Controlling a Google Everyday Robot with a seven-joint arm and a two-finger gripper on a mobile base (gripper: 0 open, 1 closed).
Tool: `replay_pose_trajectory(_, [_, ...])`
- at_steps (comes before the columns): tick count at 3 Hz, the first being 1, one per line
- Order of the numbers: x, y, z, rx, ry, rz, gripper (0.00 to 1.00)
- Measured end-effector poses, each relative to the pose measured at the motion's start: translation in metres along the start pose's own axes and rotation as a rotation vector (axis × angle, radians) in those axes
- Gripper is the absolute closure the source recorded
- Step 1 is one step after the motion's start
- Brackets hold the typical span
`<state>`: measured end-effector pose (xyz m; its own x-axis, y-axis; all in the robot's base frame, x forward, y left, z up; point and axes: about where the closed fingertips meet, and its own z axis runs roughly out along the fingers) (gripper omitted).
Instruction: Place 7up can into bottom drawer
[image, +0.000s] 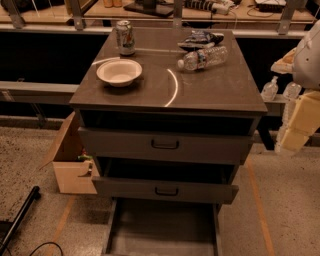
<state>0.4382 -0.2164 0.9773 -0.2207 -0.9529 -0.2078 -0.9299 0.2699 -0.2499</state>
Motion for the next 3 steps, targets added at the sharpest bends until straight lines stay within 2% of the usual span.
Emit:
replay_pose_trajectory(1, [-0.001, -0.002, -0.001, 0.009, -0.006, 0.003, 0.0])
replay_pose_trajectory(2, [-0.006, -0.03, 0.007, 0.056, -0.143, 0.086, 0.0])
replay_pose_trajectory(3, [-0.028, -0.094, 0.021, 0.116, -0.401, 0.21, 0.0])
